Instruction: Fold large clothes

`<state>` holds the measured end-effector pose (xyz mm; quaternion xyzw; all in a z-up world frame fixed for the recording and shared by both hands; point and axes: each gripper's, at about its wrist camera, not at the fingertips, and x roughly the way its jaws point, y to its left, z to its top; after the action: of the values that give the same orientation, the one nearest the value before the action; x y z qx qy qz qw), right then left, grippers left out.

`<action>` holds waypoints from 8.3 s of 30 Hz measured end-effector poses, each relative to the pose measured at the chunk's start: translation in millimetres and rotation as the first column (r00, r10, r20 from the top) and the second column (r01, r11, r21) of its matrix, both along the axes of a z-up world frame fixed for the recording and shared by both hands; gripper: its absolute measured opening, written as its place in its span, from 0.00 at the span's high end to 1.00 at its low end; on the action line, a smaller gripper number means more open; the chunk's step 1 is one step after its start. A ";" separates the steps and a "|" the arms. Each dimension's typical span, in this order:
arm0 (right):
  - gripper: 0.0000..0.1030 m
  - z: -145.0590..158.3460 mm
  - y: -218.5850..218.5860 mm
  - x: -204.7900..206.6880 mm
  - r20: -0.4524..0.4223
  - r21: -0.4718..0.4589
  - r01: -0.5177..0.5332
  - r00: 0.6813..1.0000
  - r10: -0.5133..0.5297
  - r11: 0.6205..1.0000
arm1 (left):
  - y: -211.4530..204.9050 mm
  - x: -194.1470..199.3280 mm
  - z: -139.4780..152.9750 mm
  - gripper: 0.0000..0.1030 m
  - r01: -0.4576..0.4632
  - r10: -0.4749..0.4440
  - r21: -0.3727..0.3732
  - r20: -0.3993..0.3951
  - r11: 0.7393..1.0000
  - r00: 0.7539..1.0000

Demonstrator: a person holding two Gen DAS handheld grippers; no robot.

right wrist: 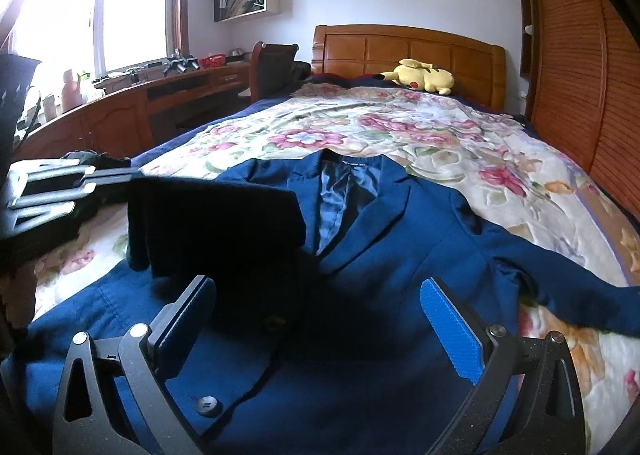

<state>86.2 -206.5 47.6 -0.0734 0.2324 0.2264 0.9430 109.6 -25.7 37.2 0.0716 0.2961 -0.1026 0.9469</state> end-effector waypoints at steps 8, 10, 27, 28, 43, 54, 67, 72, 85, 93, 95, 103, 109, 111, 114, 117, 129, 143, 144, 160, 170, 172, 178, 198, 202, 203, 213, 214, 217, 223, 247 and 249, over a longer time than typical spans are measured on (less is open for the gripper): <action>0.01 -2.1 4.0 6.0 -0.006 -0.007 -0.011 1.000 0.011 1.000 | 30.7 -31.0 -5.0 0.61 -0.037 0.040 -0.063 0.045 0.997 0.998; 0.01 -1.9 5.1 6.8 -0.001 -0.009 -0.001 1.000 0.001 1.000 | 36.7 -33.8 -8.0 0.61 -0.052 0.055 -0.059 0.052 0.997 0.997; 0.05 13.6 44.0 -7.3 0.062 -0.001 -0.083 0.995 0.083 0.997 | 111.1 -38.8 -40.5 0.24 -0.179 0.185 -0.113 0.043 0.977 0.982; 0.07 13.5 48.3 -7.4 0.061 -0.002 -0.097 0.993 0.097 0.995 | 113.5 -39.7 -41.4 0.24 -0.183 0.189 -0.115 0.043 0.976 0.981; 0.89 -20.3 77.6 21.7 -0.066 -0.140 -0.181 0.983 0.173 0.974 | 118.7 -50.6 -48.0 0.24 -0.183 0.190 -0.112 0.050 0.977 0.981; 0.94 -12.0 30.5 20.1 0.028 -0.073 0.015 1.000 -0.013 0.997 | 102.4 -52.7 -34.7 0.24 -0.146 0.164 -0.185 0.085 0.972 0.983; 0.42 -7.3 19.5 -5.4 0.027 -0.033 0.062 0.998 -0.061 0.998 | 99.0 -51.5 -35.5 0.24 -0.143 0.156 -0.155 0.077 0.978 0.985; 0.42 0.5 51.6 -13.3 0.032 -0.087 -0.013 0.999 0.016 0.996 | 105.1 -51.7 -34.9 0.24 -0.152 0.165 -0.156 0.075 0.976 0.983; 0.42 -21.9 126.4 9.4 -0.100 -0.248 -0.205 0.977 0.186 0.947 | 130.2 -52.7 -36.3 0.24 -0.188 0.203 -0.160 0.084 0.969 0.976; 0.42 -40.3 151.7 38.9 -0.191 -0.329 -0.256 0.961 0.201 0.909 | 134.7 -51.9 -37.7 0.24 -0.194 0.209 -0.166 0.077 0.967 0.975; 0.42 -46.4 155.8 43.5 -0.208 -0.347 -0.261 0.958 0.197 0.901 | 135.2 -52.4 -38.3 0.24 -0.193 0.207 -0.167 0.075 0.967 0.975; 0.47 -60.2 163.7 54.4 -0.220 -0.352 -0.258 0.957 0.188 0.900 | 134.8 -51.9 -41.0 0.24 -0.187 0.200 -0.160 0.069 0.969 0.977; 0.88 -48.3 151.6 52.1 -0.185 -0.308 -0.227 0.967 0.176 0.924 | 131.5 -50.4 -41.8 0.24 -0.183 0.195 -0.157 0.068 0.970 0.978; 0.89 -35.4 138.1 51.0 -0.167 -0.238 -0.215 0.970 0.178 0.947 | 129.9 -50.5 -42.6 0.24 -0.179 0.192 -0.154 0.068 0.972 0.979; 0.89 -15.2 115.4 46.0 -0.107 -0.176 -0.176 0.982 0.159 0.969 | 128.4 -50.3 -43.3 0.24 -0.177 0.189 -0.154 0.068 0.972 0.980; 0.90 -1.1 93.5 40.4 -0.063 -0.145 -0.132 0.990 0.124 0.981 | 127.6 -51.0 -42.6 0.24 -0.174 0.187 -0.160 0.070 0.972 0.980; 0.89 -3.2 2.0 17.4 -0.021 -0.103 0.100 0.994 -0.103 0.990 | 122.9 -50.0 -41.2 0.24 -0.165 0.178 -0.164 0.069 0.973 0.982; 0.78 -18.1 -40.3 2.3 -0.114 -0.136 0.244 0.959 -0.259 0.960 | 117.0 -49.5 -41.9 0.24 -0.162 0.174 -0.163 0.067 0.973 0.982; 0.73 -15.8 -40.6 0.9 -0.108 -0.146 0.255 0.956 -0.271 0.956 | 117.1 -49.4 -42.0 0.24 -0.161 0.174 -0.162 0.066 0.974 0.983; 0.48 22.6 -2.4 -65.8 0.107 -0.136 0.189 0.979 -0.175 0.972 | 114.1 -48.7 -43.0 0.24 -0.161 0.173 -0.158 0.064 0.974 0.983; 0.29 20.9 11.3 -39.2 0.058 -0.230 0.161 0.987 -0.152 0.960 | 113.6 -48.7 -43.1 0.24 -0.161 0.173 -0.156 0.064 0.974 0.983; 0.29 18.7 8.4 -31.4 0.025 -0.249 0.158 0.987 -0.156 0.955 | 113.5 -48.7 -43.2 0.24 -0.161 0.173 -0.157 0.063 0.974 0.983; 0.60 17.9 2.7 -12.8 -0.063 -0.243 0.107 0.990 -0.126 0.964 | 113.4 -48.7 -43.3 0.24 -0.161 0.173 -0.157 0.064 0.974 0.983; 0.44 31.0 -61.5 -4.5 -0.033 -0.184 0.351 0.931 -0.362 0.918 | 88.1 -56.5 -30.8 0.24 -0.095 0.112 -0.162 0.100 0.982 0.989; 0.44 16.8 -57.4 -16.6 -0.043 -0.194 0.276 0.956 -0.289 0.941 | 75.5 -55.0 -26.9 0.24 -0.063 0.081 -0.163 0.108 0.985 0.991; 0.44 13.7 -56.7 -16.9 -0.051 -0.196 0.259 0.960 -0.274 0.946 | 71.4 -54.0 -26.3 0.24 -0.052 0.071 -0.165 0.108 0.985 0.992; 0.44 -0.6 -75.5 -12.2 -0.106 -0.205 0.217 0.964 -0.242 0.954 | 22.7 -36.3 -25.2 0.24 0.034 -0.016 -0.180 0.100 0.983 0.995; 0.44 -0.7 -81.1 -12.2 -0.106 -0.204 0.221 0.964 -0.246 0.954 | 18.1 -35.2 -25.4 0.24 0.041 -0.024 -0.177 0.100 0.983 0.995; 0.44 1.5 -95.3 -9.4 -0.107 -0.197 0.241 0.958 -0.265 0.950 | 0.4 -28.5 -28.4 0.24 0.065 -0.050 -0.168 0.092 0.984 0.995; 0.44 0.8 -133.2 3.2 -0.109 -0.183 0.297 0.941 -0.319 0.937 | -29.2 -16.3 -34.6 0.24 0.101 -0.090 -0.154 0.075 0.983 0.993; 0.24 17.0 -296.8 97.3 -0.108 -0.128 0.563 0.810 -0.576 0.816 | -70.8 7.6 -57.9 0.24 0.127 -0.126 -0.087 0.011 0.988 0.992; 0.24 20.3 -312.5 102.0 -0.116 -0.117 0.595 0.787 -0.606 0.795 | -71.7 9.2 -59.6 0.24 0.128 -0.128 -0.086 0.003 0.988 0.992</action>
<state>188.2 -519.1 67.9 -0.0137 0.3210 -0.0889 0.9428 118.8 -97.4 -22.4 0.0495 0.2873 -0.1757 0.9403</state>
